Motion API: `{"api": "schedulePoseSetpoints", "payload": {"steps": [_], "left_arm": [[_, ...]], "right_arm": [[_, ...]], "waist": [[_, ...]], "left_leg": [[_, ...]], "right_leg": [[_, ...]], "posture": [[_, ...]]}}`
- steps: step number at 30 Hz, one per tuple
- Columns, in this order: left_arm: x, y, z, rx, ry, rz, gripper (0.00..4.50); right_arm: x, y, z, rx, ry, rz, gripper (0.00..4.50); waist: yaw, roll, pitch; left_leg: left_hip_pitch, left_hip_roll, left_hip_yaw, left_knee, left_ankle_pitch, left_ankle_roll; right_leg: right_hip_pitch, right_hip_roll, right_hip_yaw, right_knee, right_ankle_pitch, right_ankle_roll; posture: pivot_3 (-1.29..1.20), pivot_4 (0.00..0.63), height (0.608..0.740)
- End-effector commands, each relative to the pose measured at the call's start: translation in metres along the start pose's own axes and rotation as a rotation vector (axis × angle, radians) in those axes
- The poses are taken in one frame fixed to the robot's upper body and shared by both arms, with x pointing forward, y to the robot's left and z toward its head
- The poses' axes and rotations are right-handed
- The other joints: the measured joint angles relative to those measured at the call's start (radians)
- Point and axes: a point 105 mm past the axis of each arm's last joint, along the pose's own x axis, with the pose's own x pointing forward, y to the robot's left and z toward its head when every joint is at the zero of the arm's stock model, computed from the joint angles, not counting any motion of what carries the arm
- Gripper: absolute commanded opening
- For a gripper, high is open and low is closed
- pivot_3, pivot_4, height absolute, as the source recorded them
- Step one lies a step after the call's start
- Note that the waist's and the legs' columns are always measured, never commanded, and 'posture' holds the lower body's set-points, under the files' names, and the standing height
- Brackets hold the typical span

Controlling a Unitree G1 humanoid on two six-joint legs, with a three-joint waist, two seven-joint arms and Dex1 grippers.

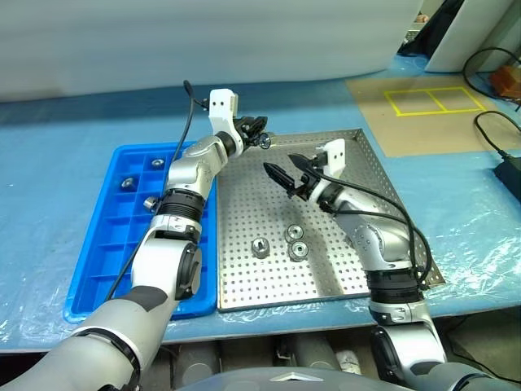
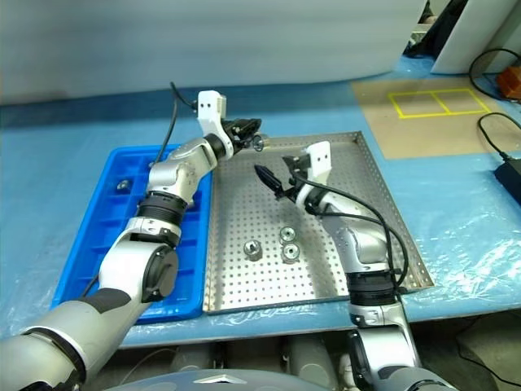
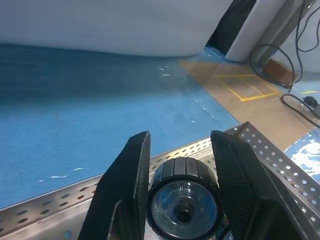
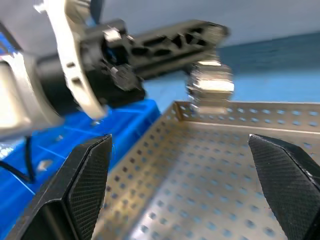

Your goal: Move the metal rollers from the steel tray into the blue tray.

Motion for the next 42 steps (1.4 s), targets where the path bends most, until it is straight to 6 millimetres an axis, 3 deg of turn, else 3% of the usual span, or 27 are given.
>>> {"api": "schedulePoseSetpoints", "payload": {"steps": [1,16,25,26,33,42], "left_arm": [[0.000,-0.013,0.016,0.017,-0.060,-0.048,1.60],[-0.001,-0.029,0.007,0.013,-0.027,-0.110,1.60],[-0.004,-0.029,0.009,0.003,-0.021,-0.118,1.60],[-0.004,-0.029,0.010,0.003,-0.025,-0.117,1.60],[-0.005,-0.007,0.020,0.006,-0.075,-0.019,1.60],[-0.015,0.030,0.039,-0.010,-0.161,0.130,1.60]], "right_arm": [[0.005,0.003,0.020,-0.043,-0.083,-0.027,4.50],[0.030,0.003,0.011,-0.115,-0.095,-0.086,4.50],[0.029,-0.004,0.013,-0.094,-0.124,-0.101,1.40],[0.029,-0.004,0.012,-0.086,-0.122,-0.094,1.31],[0.021,0.002,0.022,-0.069,-0.166,-0.034,1.31],[-0.008,-0.019,0.060,0.050,-0.329,-0.040,1.31]], "waist": [[0.000,0.000,0.000],[-0.001,0.000,0.000],[-0.001,0.000,0.000],[-0.001,0.000,0.000],[-0.001,0.000,0.000],[0.000,0.000,0.000]], "left_leg": [[0.000,0.000,0.000,0.000,0.000,0.000],[0.000,0.000,0.000,0.000,0.002,-0.002],[0.000,0.000,0.000,0.000,0.002,-0.002],[0.000,0.000,0.000,0.000,0.002,-0.001],[0.000,0.000,0.001,0.000,0.002,-0.001],[0.000,0.000,0.000,0.000,0.002,0.000]], "right_leg": [[0.000,0.000,0.000,0.000,0.000,0.000],[0.000,0.000,0.000,0.001,0.001,0.000],[0.000,0.000,0.001,0.001,0.001,0.000],[0.000,0.000,0.000,0.001,0.001,0.000],[0.000,0.000,0.000,0.001,0.002,-0.001],[0.000,0.000,0.000,0.001,0.002,-0.001]], "posture": [[-0.23,0.150,0.740],[-0.23,0.150,0.740],[-0.22,0.150,0.740],[-0.22,0.150,0.740],[-0.22,0.150,0.740],[-0.22,0.150,0.740]]}}
